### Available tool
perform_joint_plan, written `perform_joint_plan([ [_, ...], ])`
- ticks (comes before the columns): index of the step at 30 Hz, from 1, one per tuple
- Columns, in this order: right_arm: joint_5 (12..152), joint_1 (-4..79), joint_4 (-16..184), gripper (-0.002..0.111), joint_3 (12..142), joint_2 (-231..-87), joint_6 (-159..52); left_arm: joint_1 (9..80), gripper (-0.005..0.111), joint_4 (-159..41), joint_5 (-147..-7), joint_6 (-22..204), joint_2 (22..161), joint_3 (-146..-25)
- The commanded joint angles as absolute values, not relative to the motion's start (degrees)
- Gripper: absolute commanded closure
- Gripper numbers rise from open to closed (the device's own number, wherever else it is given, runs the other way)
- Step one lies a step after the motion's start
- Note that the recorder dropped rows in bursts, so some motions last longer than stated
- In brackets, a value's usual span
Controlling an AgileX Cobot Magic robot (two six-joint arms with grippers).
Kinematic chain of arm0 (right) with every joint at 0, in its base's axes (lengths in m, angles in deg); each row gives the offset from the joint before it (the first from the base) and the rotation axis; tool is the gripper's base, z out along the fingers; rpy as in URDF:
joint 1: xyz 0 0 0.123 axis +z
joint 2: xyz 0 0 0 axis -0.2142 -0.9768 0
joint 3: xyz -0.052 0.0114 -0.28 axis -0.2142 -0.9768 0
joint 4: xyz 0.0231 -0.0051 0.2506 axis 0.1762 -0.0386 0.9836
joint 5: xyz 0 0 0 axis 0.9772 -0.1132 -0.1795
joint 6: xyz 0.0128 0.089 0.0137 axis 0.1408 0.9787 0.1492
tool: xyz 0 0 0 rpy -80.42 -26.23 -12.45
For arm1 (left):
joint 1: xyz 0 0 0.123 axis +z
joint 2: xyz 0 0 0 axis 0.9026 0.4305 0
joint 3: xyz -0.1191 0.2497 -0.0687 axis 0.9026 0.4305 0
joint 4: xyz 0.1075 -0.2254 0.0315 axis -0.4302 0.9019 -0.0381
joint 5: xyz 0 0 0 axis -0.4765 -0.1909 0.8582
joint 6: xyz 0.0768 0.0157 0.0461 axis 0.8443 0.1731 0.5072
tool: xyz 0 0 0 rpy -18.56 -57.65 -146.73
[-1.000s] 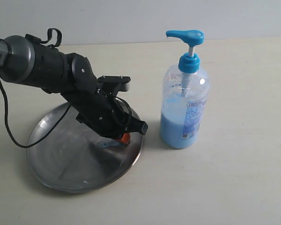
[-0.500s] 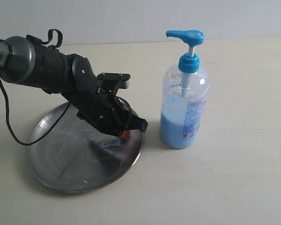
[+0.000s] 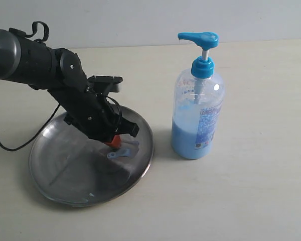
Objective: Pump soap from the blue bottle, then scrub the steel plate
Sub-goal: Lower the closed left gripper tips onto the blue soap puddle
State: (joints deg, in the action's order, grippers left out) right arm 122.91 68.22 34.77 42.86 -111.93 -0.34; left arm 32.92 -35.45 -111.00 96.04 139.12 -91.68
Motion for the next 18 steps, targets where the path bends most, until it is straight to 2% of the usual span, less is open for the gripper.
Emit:
perform_joint_plan([
  [1,122.48,68.03,34.56,0.108,42.57,-111.76,-0.32,33.16,0.107,-38.13,-115.80,95.62,139.40,-91.37],
  [10,122.48,68.03,34.56,0.108,42.57,-111.76,-0.32,32.68,0.107,-36.16,-118.95,95.82,139.40,-91.37],
  [18,122.48,68.03,34.67,0.108,42.57,-111.76,-0.32,29.03,0.107,-34.05,-114.09,95.98,139.40,-91.37],
])
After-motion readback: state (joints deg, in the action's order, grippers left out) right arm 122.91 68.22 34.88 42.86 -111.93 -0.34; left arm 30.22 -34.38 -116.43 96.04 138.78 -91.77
